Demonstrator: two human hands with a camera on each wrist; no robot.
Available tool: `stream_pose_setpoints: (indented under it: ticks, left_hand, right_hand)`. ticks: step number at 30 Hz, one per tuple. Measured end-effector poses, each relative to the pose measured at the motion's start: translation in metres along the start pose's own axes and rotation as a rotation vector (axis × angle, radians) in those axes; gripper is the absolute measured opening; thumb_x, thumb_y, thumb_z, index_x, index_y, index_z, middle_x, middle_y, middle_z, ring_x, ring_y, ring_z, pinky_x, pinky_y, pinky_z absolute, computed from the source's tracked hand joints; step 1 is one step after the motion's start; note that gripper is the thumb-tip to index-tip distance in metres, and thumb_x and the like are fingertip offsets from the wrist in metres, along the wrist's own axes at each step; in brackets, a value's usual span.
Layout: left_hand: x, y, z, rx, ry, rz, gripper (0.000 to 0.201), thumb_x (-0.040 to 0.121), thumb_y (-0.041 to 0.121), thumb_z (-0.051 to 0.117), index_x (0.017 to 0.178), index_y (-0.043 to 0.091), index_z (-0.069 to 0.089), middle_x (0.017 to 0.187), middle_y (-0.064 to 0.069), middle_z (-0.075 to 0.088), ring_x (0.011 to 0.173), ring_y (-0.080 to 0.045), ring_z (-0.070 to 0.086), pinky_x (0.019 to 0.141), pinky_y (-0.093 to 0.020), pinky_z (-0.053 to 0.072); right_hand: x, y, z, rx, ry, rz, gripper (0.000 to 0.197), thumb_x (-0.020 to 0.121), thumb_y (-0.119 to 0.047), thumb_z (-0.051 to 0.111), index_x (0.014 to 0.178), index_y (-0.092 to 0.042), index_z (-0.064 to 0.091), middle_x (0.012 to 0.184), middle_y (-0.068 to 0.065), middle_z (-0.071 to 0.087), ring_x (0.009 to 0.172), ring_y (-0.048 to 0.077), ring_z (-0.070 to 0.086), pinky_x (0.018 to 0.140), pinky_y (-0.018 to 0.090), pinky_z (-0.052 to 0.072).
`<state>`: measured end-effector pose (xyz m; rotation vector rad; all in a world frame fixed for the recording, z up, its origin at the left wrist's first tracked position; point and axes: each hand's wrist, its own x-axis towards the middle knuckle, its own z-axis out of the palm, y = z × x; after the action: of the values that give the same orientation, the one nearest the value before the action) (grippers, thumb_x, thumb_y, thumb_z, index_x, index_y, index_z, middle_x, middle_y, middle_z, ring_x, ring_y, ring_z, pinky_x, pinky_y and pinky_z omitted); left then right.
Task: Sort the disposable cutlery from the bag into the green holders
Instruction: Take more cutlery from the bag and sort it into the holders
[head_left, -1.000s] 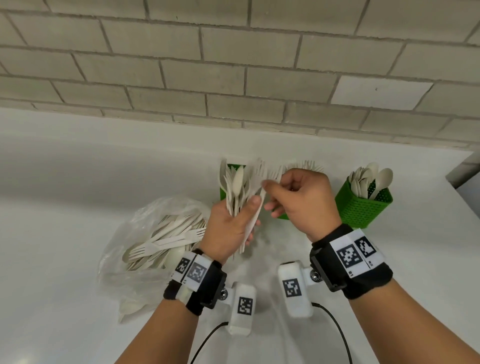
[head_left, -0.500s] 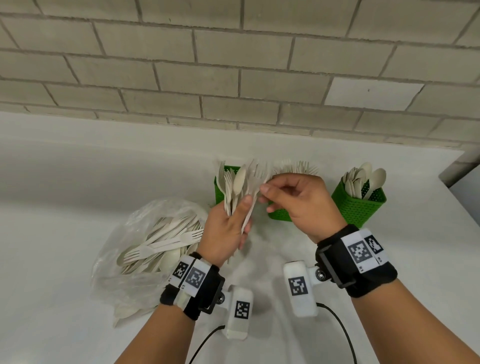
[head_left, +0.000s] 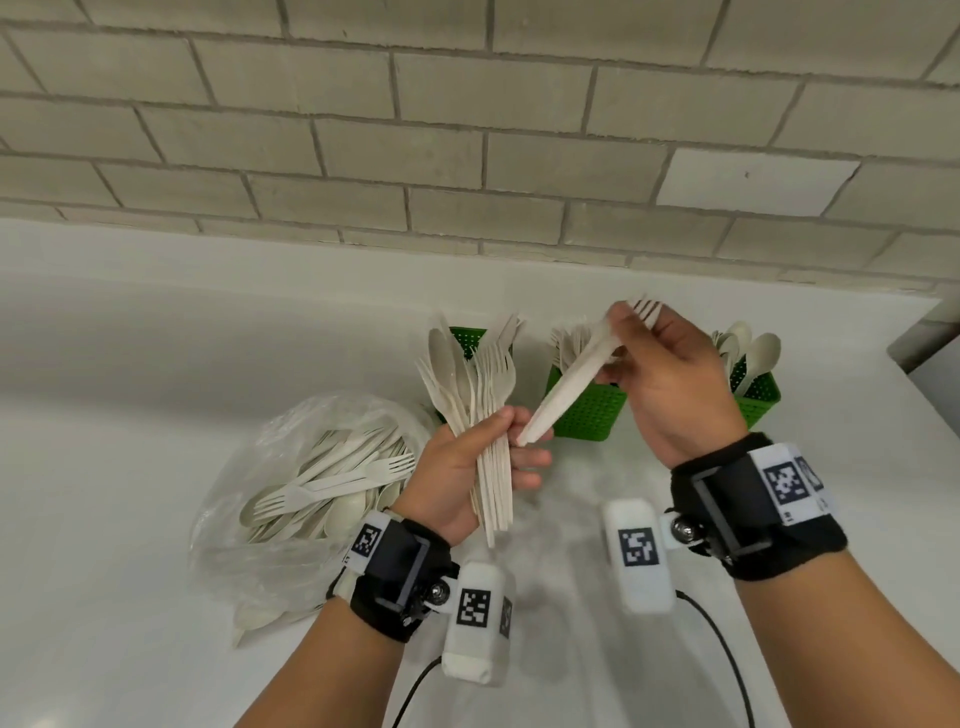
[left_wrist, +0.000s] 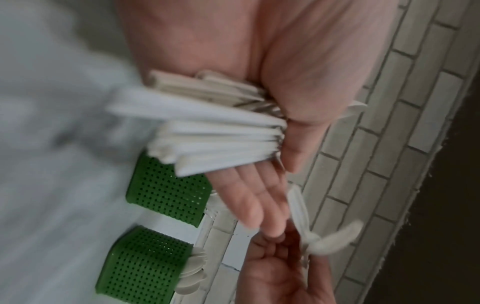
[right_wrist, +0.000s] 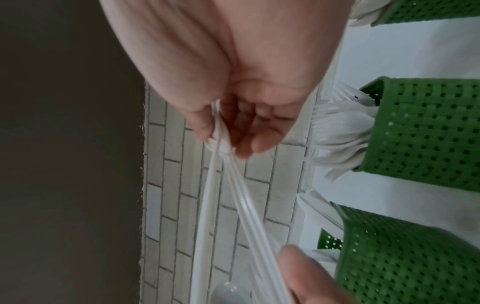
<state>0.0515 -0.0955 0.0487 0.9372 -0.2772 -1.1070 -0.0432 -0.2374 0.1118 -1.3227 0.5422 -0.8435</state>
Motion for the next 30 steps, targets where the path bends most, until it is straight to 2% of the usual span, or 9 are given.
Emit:
stream_pose_setpoints:
  ticks: [2,4,8,13,15,18,22,27,30]
  left_hand:
    - [-0.002,0.000,-0.001,-0.050,-0.047,-0.048,0.025,0.083,0.018,0.054,0.098,0.001,0.065,0.085,-0.012,0.075,0.073,-0.023,0.074,0.061,-0.030,0.060]
    - [-0.004,0.001,-0.002,-0.059,-0.082,-0.074,0.028,0.084,0.017,0.053,0.103,-0.001,0.065,0.093,-0.015,0.075,0.081,-0.026,0.074,0.068,-0.032,0.061]
    - [-0.003,0.000,-0.002,-0.058,-0.096,-0.097,0.031,0.085,0.020,0.053,0.107,0.001,0.064,0.101,-0.014,0.074,0.089,-0.025,0.074,0.070,-0.031,0.060]
    - [-0.001,-0.004,0.001,-0.026,-0.114,-0.080,0.031,0.087,0.018,0.054,0.110,0.001,0.066,0.107,-0.019,0.072,0.097,-0.031,0.071,0.078,-0.038,0.060]
    - [0.000,-0.005,0.002,-0.017,-0.123,-0.072,0.033,0.087,0.016,0.054,0.113,-0.001,0.065,0.105,-0.018,0.072,0.096,-0.031,0.071,0.072,-0.036,0.060]
    - [0.002,-0.007,0.000,0.034,-0.114,-0.059,0.035,0.089,0.017,0.054,0.118,0.000,0.064,0.111,-0.017,0.071,0.104,-0.029,0.069,0.072,-0.039,0.061]
    - [0.004,-0.010,-0.006,0.087,-0.065,-0.053,0.029,0.095,0.018,0.052,0.118,0.005,0.064,0.118,-0.013,0.070,0.110,-0.025,0.067,0.071,-0.036,0.060]
    - [0.006,-0.007,-0.011,0.071,-0.050,-0.033,0.026,0.098,0.016,0.048,0.116,0.005,0.064,0.116,-0.011,0.071,0.099,-0.024,0.071,0.067,-0.032,0.060]
    - [0.008,-0.001,-0.005,0.059,-0.079,-0.014,0.028,0.093,0.020,0.052,0.114,0.006,0.065,0.115,-0.011,0.071,0.096,-0.023,0.072,0.068,-0.032,0.060]
  right_hand:
    - [0.001,-0.004,-0.003,0.075,-0.022,0.063,0.019,0.102,-0.011,0.043,0.088,-0.007,0.054,0.074,0.004,0.068,0.078,0.024,0.068,0.074,0.037,0.057]
    - [0.000,-0.007,-0.005,0.111,-0.045,0.115,0.016,0.103,-0.012,0.041,0.094,-0.005,0.053,0.076,0.009,0.068,0.075,0.028,0.069,0.074,0.041,0.058]
    - [-0.002,-0.006,-0.003,0.111,-0.022,0.175,0.027,0.104,-0.020,0.040,0.086,-0.007,0.056,0.070,0.006,0.059,0.061,0.021,0.058,0.057,0.032,0.050]
    - [-0.014,0.016,0.014,-0.186,-0.022,0.192,0.037,0.102,-0.034,0.043,0.085,-0.006,0.059,0.076,0.004,0.058,0.074,0.014,0.060,0.077,0.030,0.048]
    - [-0.018,0.023,0.019,-0.206,-0.044,0.219,0.041,0.101,-0.035,0.044,0.097,0.004,0.057,0.080,0.012,0.054,0.063,0.010,0.061,0.068,0.023,0.050]
    - [-0.019,0.027,0.020,-0.148,-0.058,0.247,0.039,0.102,-0.031,0.046,0.103,0.007,0.055,0.084,0.015,0.053,0.061,0.014,0.061,0.059,0.025,0.051]
    - [-0.008,0.021,0.007,-0.191,-0.053,0.174,0.015,0.101,-0.012,0.044,0.092,-0.007,0.055,0.082,0.010,0.057,0.075,0.020,0.057,0.070,0.029,0.046]
    - [0.023,-0.003,-0.023,-0.118,0.114,-0.008,0.021,0.099,0.001,0.041,0.097,-0.011,0.058,0.084,0.004,0.066,0.085,0.022,0.061,0.083,0.033,0.051]
    - [0.043,-0.004,-0.032,-0.185,0.199,-0.125,0.019,0.094,-0.003,0.046,0.100,-0.016,0.059,0.093,0.003,0.070,0.093,0.020,0.061,0.090,0.036,0.048]
